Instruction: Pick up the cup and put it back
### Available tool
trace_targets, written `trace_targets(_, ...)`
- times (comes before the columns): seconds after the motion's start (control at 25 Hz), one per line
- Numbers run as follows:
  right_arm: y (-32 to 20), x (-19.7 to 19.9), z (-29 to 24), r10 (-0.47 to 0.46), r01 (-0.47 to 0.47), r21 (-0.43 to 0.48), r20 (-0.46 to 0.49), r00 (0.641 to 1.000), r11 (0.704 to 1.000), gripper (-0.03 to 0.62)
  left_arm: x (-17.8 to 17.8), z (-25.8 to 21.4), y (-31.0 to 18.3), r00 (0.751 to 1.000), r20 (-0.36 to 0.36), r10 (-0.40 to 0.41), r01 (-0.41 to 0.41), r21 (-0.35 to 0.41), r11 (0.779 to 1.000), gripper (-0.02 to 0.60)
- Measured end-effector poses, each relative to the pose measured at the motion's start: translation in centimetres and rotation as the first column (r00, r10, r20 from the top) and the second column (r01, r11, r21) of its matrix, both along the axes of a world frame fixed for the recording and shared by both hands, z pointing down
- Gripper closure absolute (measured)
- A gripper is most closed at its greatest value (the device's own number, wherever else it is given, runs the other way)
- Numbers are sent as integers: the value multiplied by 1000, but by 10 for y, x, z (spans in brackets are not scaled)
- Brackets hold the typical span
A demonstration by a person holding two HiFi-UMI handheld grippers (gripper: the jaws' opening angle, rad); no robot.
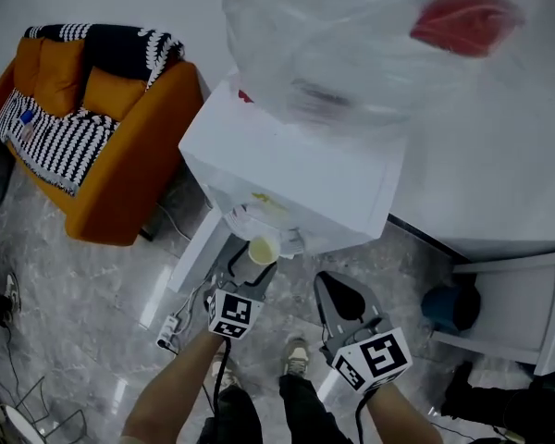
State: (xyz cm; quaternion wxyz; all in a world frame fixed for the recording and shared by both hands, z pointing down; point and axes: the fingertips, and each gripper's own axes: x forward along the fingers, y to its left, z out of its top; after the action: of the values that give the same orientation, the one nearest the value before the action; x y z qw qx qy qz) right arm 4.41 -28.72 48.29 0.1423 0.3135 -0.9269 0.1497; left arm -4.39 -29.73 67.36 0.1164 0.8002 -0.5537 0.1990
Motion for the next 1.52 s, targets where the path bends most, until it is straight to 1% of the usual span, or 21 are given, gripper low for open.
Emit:
trace_targets(0.28, -9, 11, 36, -5, 5, -2, -4, 1000, 1000, 591, 16, 13, -27, 1000, -13, 26, -24, 106, 994, 270)
trace_targets(0.48, -14, 16, 57, -2, 2, 3, 1, 1000, 1000, 591, 19, 27, -36, 999, -45, 8, -1, 138, 990, 270)
trace_targets(0.56, -17, 17, 64, 3, -3, 5, -1, 1000, 1000, 591, 22, 33, -37, 999, -49, 11, -4, 146, 989, 270)
trace_targets(0.76, -18, 19, 74, 32, -32, -6, 4, 999, 999, 591, 28, 36, -39, 999, -19, 50, -46, 162, 986, 265)
trace_targets(0.88, -16, 19, 80, 37, -37, -26, 7, 999, 999, 591, 24, 37, -39, 998, -53, 37, -29, 143, 989, 261)
trace_targets(0.96, -14, 19, 82, 36, -35, -39, 5, 999, 999, 591, 22, 35, -37, 995, -91, 33, -21, 122, 992, 232)
trace_targets(1.04, -11, 19, 80, 36, -36, -49, -1, 999, 998, 591, 24, 26, -33, 993, -110, 51, -38, 116, 993, 219)
trace_targets(1.12, -9, 19, 77, 34, -35, -56, -10, 999, 998, 591, 27, 13, -27, 991, -112, 69, -56, 115, 992, 204)
trace_targets(1.24, -6, 17, 63, 27, -28, -57, -15, 1000, 998, 591, 26, -10, -15, 992, -91, 85, -74, 111, 991, 204)
trace_targets(1.32, -5, 13, 51, 23, -23, -54, -11, 1000, 998, 591, 20, -28, -7, 993, -75, 90, -82, 103, 991, 204)
trace_targets(1.4, -2, 9, 37, 17, -17, -63, 3, 1000, 998, 591, 11, -49, 0, 993, -76, 85, -78, 99, 992, 204)
trace_targets(1.52, 3, 3, 7, 9, -7, -72, 23, 1000, 997, 591, -1, -85, 13, 994, -74, 81, -74, 98, 992, 226)
